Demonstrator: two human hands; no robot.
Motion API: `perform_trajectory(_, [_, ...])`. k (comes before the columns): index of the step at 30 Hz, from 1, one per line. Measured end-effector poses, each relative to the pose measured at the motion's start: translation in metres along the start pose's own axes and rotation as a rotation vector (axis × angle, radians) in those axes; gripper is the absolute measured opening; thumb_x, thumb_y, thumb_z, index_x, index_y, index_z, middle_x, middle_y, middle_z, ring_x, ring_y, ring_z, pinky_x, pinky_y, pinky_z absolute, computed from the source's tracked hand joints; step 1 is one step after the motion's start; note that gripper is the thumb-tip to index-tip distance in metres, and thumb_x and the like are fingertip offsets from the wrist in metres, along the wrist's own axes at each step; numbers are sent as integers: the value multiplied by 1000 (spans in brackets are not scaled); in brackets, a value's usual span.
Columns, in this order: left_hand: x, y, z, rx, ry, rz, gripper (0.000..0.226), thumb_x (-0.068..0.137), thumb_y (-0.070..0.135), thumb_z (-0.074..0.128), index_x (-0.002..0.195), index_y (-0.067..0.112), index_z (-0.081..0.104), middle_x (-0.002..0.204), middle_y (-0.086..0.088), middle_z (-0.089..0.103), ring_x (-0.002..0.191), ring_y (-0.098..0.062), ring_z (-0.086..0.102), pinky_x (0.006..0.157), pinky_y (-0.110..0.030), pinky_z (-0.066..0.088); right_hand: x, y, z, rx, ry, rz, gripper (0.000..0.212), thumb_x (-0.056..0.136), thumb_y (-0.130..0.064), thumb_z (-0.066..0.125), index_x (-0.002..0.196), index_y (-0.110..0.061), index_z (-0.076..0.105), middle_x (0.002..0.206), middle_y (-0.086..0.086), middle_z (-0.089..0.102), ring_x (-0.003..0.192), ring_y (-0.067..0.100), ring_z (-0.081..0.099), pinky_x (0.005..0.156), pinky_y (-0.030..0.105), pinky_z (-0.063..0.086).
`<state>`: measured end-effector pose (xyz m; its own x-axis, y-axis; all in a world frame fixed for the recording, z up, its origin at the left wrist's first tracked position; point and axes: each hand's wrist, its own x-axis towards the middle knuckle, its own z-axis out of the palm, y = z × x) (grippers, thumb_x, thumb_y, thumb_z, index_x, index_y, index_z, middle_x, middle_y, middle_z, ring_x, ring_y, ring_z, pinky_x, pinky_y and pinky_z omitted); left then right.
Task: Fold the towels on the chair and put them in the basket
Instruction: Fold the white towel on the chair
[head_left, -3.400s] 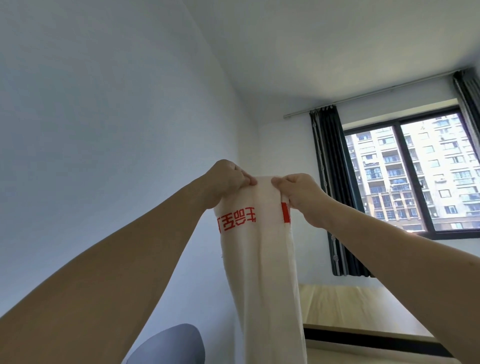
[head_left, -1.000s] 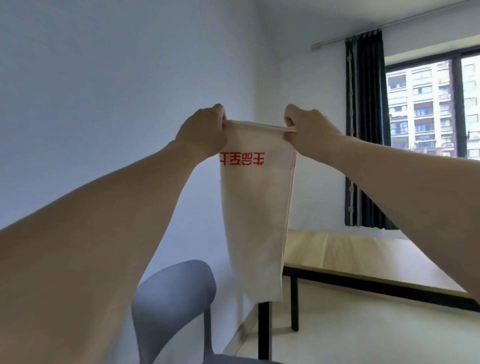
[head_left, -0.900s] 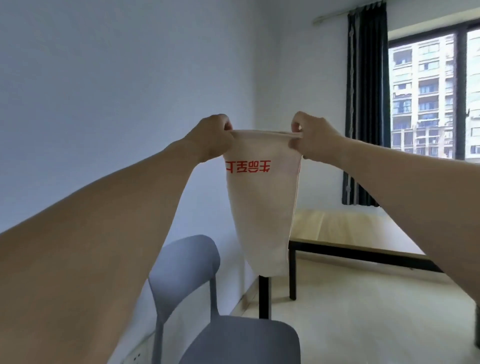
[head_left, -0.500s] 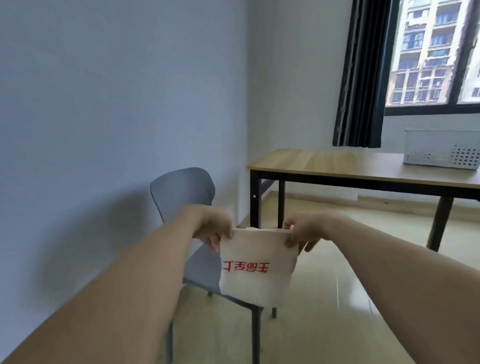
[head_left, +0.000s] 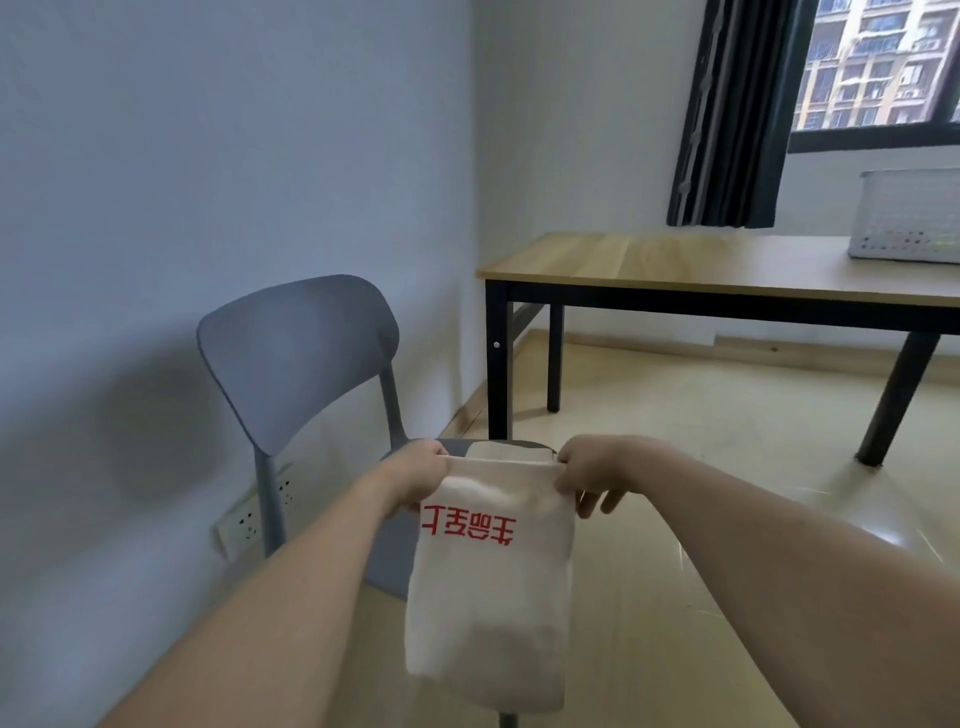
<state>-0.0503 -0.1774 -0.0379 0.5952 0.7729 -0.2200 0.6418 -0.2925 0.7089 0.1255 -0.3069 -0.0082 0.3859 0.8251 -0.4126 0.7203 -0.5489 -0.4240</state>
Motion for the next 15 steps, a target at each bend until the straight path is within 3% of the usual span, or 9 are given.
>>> perform_trajectory(2, [46, -1, 4, -33, 89, 11, 17, 86, 16, 38, 91, 14, 54, 100, -17, 67, 88, -30, 65, 76, -40, 54, 41, 5, -10, -8, 73, -7, 15, 91, -13, 45, 100, -11, 57, 97, 7, 66, 79, 18, 63, 69, 30, 53])
perform_trajectory(5, [109, -6, 21, -67, 154, 26, 18, 92, 13, 36, 98, 12, 53, 95, -10, 61, 80, -21, 58, 61, -31, 46, 108, 17, -15, -22, 173, -1, 11, 90, -13, 45, 84, -14, 54, 84, 4, 56, 75, 20, 53, 58, 26, 45])
perform_trajectory(9, [186, -23, 53, -183, 217, 42, 17, 99, 20, 37, 108, 14, 49, 98, -6, 60, 82, -16, 59, 58, -26, 46, 189, 39, -9, 65, 320, -4, 27, 93, -10, 42, 67, -19, 43, 81, 2, 51, 72, 17, 47, 52, 23, 32])
perform_trajectory(12, [231, -44, 78, -181, 253, 58, 15, 98, 23, 34, 96, 21, 49, 104, -8, 59, 88, -21, 61, 69, -32, 54, 232, 61, 1, 82, 352, -9, 14, 90, -8, 43, 82, -13, 54, 98, 6, 57, 90, 22, 53, 66, 25, 41])
perform_trajectory(15, [256, -57, 93, -61, 273, 107, 23, 90, 18, 32, 94, 32, 50, 112, -4, 51, 97, -23, 56, 82, -36, 55, 256, 76, 13, 170, 340, -60, 24, 88, -5, 45, 106, -14, 59, 113, 5, 57, 101, 22, 53, 79, 28, 45])
